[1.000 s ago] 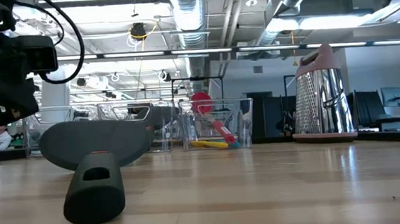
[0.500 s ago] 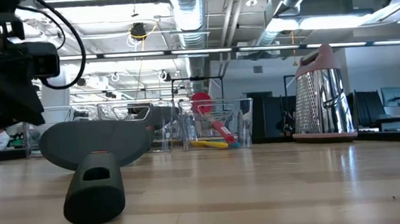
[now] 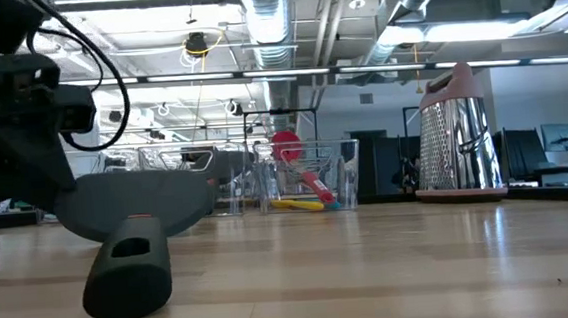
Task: Pick & Place Kitchen Items
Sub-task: Put the black spatula into the middle transparent bin
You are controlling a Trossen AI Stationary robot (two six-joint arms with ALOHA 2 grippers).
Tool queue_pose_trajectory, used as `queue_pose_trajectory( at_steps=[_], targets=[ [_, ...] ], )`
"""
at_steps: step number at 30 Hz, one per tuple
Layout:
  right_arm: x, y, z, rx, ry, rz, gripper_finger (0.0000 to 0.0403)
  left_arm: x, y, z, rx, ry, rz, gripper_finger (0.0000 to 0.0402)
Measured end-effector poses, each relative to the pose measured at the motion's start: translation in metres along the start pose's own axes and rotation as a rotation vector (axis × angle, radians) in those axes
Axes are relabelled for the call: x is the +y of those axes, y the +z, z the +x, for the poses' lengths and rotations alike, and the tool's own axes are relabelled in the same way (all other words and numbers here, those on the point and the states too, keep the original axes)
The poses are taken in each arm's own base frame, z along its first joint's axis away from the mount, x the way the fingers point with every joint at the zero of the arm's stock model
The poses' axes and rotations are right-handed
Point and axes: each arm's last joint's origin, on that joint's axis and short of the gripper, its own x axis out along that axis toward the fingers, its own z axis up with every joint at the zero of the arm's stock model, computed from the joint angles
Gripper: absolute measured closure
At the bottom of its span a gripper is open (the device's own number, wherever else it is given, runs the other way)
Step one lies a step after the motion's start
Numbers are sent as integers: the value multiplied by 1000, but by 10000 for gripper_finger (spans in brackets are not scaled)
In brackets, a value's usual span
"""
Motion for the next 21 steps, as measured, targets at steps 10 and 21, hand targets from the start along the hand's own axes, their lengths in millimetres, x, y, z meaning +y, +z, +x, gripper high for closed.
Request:
queue_pose_trajectory(
  at_steps=[10,21],
  targets=[
    [0,0,0,0,0,0,285,-11,2,19,-59,-68,5,197],
    [0,0,0,0,-1,0,285,-14,10,41,-129,-101,-31,197]
  ],
)
